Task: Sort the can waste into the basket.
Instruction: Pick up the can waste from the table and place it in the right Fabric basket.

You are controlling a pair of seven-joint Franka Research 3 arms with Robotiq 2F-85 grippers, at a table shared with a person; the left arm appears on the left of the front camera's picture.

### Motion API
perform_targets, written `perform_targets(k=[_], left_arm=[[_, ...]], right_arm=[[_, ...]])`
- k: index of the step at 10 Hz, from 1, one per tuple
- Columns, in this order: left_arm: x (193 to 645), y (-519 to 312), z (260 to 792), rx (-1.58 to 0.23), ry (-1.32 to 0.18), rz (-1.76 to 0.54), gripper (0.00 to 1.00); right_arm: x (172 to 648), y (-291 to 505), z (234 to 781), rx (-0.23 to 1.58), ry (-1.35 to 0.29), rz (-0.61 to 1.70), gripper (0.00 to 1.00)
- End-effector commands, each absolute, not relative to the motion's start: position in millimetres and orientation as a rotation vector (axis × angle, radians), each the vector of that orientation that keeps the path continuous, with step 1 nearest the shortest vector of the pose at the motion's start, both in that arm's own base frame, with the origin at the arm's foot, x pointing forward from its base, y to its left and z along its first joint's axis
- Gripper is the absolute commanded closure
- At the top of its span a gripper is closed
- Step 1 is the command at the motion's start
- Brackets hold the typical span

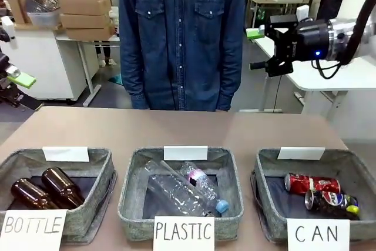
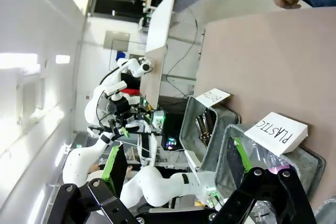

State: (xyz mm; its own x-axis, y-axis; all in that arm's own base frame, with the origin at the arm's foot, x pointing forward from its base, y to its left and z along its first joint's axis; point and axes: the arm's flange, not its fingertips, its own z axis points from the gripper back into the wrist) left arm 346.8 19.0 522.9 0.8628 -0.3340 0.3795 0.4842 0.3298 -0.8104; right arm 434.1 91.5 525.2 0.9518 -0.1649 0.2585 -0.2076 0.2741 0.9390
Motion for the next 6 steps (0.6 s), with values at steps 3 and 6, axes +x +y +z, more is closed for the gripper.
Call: perform_targets(k=[3,6], left_arm=[[344.2,28.9,520.4,-1.112,-0.159,-0.557,0.04],[344.2,28.9,520.4,-1.112,-0.159,-0.557,0.04]], right_arm=[[433.7,92.1,524.7,1.299,-0.334,0.047,0.00],[433.7,92.1,524.7,1.299,-0.334,0.047,0.00]])
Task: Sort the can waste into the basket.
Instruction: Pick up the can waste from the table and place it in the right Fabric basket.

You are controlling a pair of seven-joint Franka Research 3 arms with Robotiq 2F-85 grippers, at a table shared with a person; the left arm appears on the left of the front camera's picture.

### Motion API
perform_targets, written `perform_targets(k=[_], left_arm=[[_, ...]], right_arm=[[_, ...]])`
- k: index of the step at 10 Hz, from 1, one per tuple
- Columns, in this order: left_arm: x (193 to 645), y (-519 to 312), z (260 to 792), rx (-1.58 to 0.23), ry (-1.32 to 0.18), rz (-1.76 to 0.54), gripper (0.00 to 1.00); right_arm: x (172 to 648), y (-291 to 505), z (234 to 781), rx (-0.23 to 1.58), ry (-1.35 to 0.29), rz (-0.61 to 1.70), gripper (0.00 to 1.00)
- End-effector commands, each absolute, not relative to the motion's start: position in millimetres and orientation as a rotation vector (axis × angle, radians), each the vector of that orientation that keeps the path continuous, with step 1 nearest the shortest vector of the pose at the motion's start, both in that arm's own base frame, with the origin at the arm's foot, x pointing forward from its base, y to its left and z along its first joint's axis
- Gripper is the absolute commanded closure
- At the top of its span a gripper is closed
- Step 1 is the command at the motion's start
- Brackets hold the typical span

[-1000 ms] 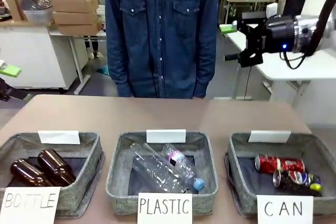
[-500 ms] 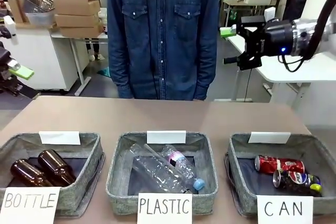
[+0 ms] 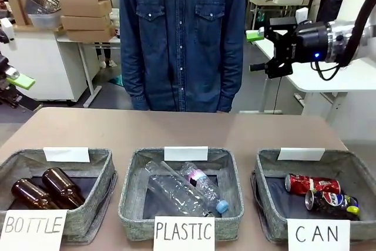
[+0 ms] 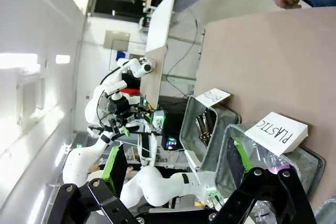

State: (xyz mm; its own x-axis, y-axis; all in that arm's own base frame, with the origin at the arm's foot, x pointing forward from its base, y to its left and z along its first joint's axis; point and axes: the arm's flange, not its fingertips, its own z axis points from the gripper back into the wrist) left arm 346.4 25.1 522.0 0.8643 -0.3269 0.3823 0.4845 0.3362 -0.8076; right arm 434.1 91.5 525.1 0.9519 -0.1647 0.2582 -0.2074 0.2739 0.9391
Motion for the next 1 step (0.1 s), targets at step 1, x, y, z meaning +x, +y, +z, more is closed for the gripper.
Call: perform_targets(k=[1], left_arm=[[344.2,28.9,520.4,-1.112,-0.159,-0.557,0.04]], right_arm=[[433.7,92.1,524.7,1.299,-0.334,0.047,0.00]])
